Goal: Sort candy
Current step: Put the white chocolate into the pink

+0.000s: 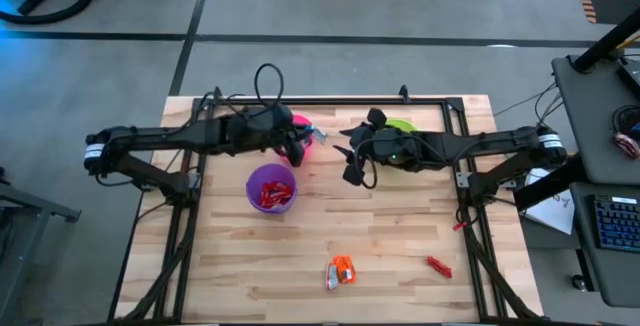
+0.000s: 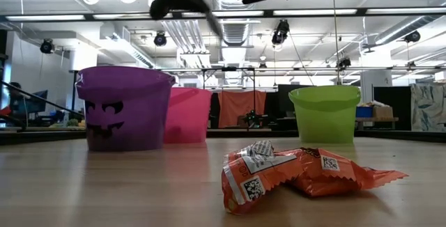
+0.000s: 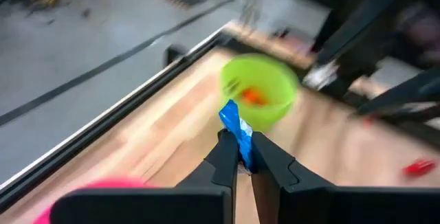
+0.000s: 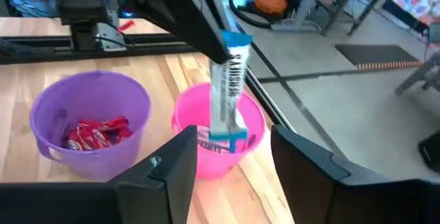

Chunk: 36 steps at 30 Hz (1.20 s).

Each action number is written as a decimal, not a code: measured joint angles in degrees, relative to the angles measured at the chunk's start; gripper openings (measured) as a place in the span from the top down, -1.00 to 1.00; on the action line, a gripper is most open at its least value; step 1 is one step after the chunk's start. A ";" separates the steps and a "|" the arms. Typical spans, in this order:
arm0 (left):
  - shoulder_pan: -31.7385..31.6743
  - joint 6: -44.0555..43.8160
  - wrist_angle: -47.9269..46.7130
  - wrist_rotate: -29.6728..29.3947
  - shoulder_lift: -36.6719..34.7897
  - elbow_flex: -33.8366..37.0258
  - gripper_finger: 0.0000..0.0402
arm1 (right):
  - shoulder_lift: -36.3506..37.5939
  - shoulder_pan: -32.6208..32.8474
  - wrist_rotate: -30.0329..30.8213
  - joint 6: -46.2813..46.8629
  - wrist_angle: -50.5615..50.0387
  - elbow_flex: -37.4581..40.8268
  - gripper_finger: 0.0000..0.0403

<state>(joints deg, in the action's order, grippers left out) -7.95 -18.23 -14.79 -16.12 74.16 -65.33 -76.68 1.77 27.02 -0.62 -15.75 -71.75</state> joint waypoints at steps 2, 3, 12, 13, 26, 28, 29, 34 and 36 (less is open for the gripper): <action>-2.05 0.34 -4.76 -0.37 -0.03 -0.23 0.98 | 0.25 -0.32 0.00 0.66 -1.21 0.00 0.09; -3.19 0.69 -7.03 -0.87 -0.03 -0.23 0.98 | 0.39 -0.34 0.01 0.70 -1.67 0.00 0.08; -12.62 3.17 -19.02 -0.77 0.74 1.98 0.99 | 0.41 -0.32 -0.01 0.65 -2.57 0.11 0.07; -13.33 3.05 -18.26 0.07 1.00 2.20 0.99 | 0.41 -0.32 -0.02 0.61 -2.56 0.11 0.07; -14.46 2.57 -18.29 1.20 6.10 2.48 0.99 | 0.41 -0.32 -0.01 2.38 -4.77 0.13 0.06; -14.46 2.37 -18.27 1.20 7.03 2.48 0.97 | 0.41 -0.32 -0.02 3.24 -5.13 0.13 0.06; -14.46 2.22 -18.31 1.20 7.48 2.48 0.95 | 0.41 -0.32 -0.02 3.97 -5.20 0.13 0.06; -14.46 0.74 -18.29 1.22 9.11 2.48 0.82 | 0.41 -0.32 -0.46 6.17 -5.39 0.13 0.06; -14.46 0.72 -18.27 1.20 9.46 2.48 0.77 | 0.41 -0.32 -0.47 6.89 -5.65 0.13 0.06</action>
<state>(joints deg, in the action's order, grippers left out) -22.41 -17.52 -33.06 -14.92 83.62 -62.85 -76.27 1.45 26.56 6.27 -21.40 -71.61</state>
